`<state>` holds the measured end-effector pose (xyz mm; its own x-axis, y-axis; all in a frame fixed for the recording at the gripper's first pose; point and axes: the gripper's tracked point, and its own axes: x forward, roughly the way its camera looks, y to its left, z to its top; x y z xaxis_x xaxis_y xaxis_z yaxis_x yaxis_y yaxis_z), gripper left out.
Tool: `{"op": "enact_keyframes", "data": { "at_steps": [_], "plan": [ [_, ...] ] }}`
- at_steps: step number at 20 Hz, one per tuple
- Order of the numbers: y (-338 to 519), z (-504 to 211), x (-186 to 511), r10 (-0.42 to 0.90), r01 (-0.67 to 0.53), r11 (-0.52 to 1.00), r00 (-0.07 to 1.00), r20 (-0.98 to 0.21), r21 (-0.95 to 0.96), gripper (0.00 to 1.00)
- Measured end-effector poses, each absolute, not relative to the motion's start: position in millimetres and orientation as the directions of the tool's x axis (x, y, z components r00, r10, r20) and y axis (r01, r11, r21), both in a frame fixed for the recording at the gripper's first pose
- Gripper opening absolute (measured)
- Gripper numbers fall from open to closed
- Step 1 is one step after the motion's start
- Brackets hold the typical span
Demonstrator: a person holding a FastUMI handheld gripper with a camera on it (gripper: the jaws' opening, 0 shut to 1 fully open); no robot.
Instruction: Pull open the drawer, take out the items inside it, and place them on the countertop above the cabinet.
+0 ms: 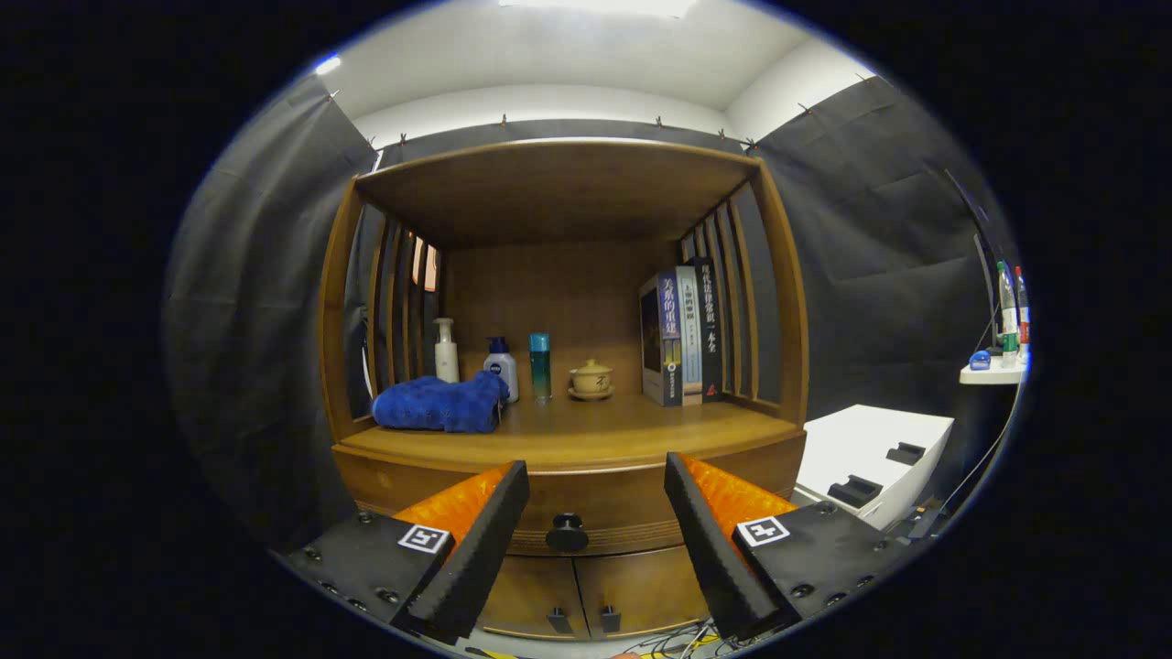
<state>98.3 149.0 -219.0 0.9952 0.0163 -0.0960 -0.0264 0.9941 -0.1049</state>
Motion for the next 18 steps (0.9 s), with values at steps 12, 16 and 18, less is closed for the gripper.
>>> {"op": "enact_keyframes", "data": {
  "at_steps": [12, 16, 18],
  "plan": [
    [158, -308, 141, 0.014, -0.054, 0.984, 0.973, -0.232, -0.168, 0.98],
    [152, -323, 150, -0.004, -0.042, 0.984, 0.966, -0.257, -0.173, 0.97],
    [149, -327, 154, -0.008, -0.037, 0.985, 0.965, -0.262, -0.166, 0.97]
  ]
}}
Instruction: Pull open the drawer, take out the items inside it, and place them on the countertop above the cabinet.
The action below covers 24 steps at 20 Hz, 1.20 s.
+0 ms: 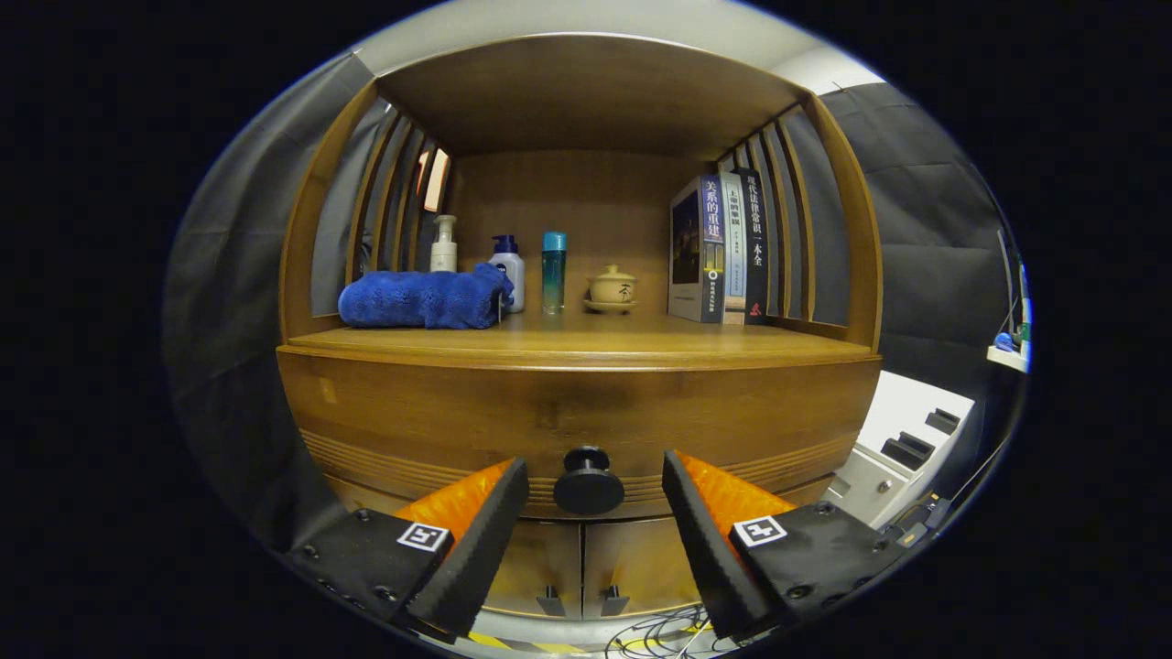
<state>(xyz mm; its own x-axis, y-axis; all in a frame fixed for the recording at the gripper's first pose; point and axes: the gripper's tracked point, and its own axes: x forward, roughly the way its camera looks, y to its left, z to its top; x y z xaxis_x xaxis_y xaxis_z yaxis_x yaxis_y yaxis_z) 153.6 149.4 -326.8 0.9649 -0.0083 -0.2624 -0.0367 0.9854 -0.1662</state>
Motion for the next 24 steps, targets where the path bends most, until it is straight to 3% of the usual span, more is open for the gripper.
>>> {"op": "enact_keyframes", "data": {
  "at_steps": [8, 10, 15, 18, 24],
  "plan": [
    [149, -344, 169, 0.008, -0.049, 0.991, 0.953, -0.303, -0.126, 0.68],
    [149, -344, 174, -0.001, -0.039, 0.991, 0.953, -0.305, -0.125, 0.55],
    [149, -344, 170, 0.01, -0.052, 0.991, 0.949, -0.314, -0.126, 0.49],
    [147, -346, 167, -0.006, -0.042, 0.989, 0.949, -0.315, -0.143, 0.41],
    [147, -343, 145, 0.006, -0.061, 0.984, 0.95, -0.311, -0.168, 0.41]
  ]
}}
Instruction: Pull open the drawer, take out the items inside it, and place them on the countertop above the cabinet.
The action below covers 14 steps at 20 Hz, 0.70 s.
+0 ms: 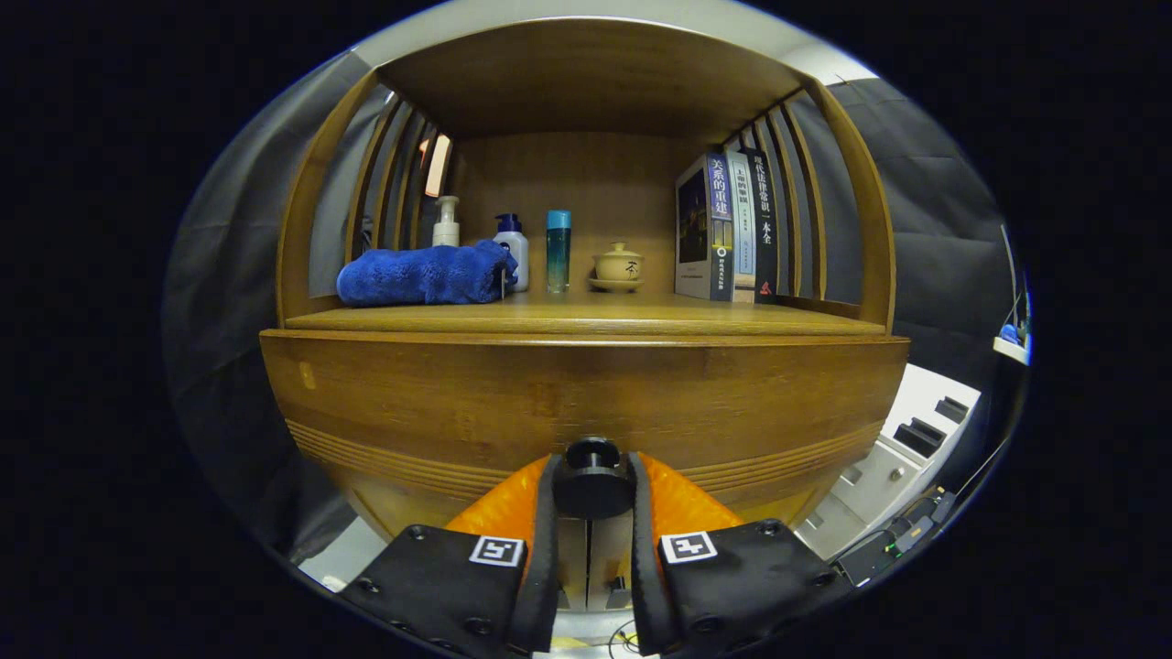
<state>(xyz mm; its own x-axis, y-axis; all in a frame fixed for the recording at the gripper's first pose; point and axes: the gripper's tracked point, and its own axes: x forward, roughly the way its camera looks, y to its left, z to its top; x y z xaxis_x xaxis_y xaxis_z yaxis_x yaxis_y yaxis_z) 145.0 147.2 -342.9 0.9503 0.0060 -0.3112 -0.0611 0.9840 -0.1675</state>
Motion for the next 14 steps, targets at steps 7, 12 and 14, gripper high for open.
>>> {"op": "enact_keyframes", "data": {
  "at_steps": [7, 12, 14],
  "plan": [
    [148, -340, 117, 0.018, -0.073, 0.984, 0.948, -0.318, -0.162, 0.41],
    [147, -336, 91, 0.02, -0.078, 0.982, 0.949, -0.315, -0.171, 0.41],
    [146, -335, 80, 0.022, -0.078, 0.983, 0.949, -0.313, -0.165, 0.41]
  ]
}}
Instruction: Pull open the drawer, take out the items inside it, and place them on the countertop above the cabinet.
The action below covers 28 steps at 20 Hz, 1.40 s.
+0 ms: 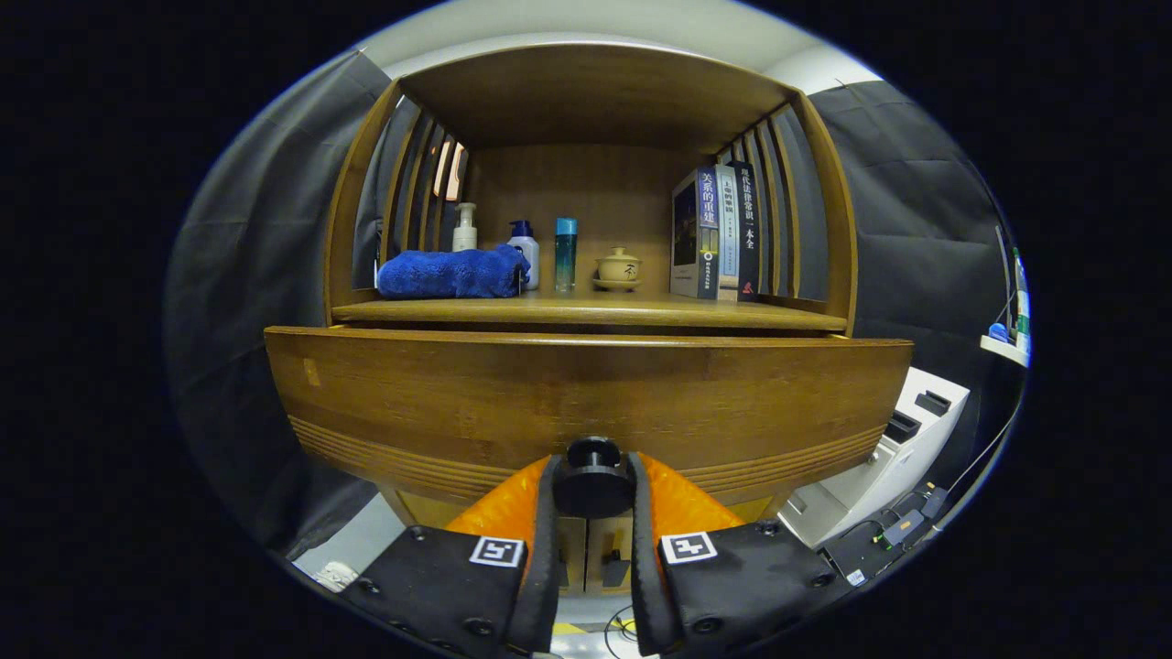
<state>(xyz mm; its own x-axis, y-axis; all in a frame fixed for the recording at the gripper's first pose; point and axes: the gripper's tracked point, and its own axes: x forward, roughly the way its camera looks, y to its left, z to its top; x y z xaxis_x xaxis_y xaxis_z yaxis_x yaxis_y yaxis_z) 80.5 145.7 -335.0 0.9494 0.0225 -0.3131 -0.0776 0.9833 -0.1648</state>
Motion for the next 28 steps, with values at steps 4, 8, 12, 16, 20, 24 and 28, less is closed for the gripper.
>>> {"op": "enact_keyframes", "data": {
  "at_steps": [4, 8, 12, 16, 20, 24, 28],
  "plan": [
    [145, -335, 58, 0.028, -0.085, 0.983, 0.946, -0.322, -0.165, 0.41],
    [145, -334, 43, 0.025, -0.084, 0.982, 0.944, -0.328, -0.168, 0.41],
    [144, -333, 30, 0.021, -0.08, 0.983, 0.943, -0.331, -0.166, 0.41],
    [148, -334, 14, 0.015, -0.076, 0.982, 0.943, -0.333, -0.171, 0.41],
    [148, -335, 2, 0.009, -0.074, 0.981, 0.942, -0.336, -0.181, 0.41],
    [147, -336, -11, 0.006, -0.069, 0.981, 0.944, -0.33, -0.179, 0.37],
    [148, -336, -17, 0.01, -0.07, 0.983, 0.945, -0.328, -0.171, 0.33]
  ]
}}
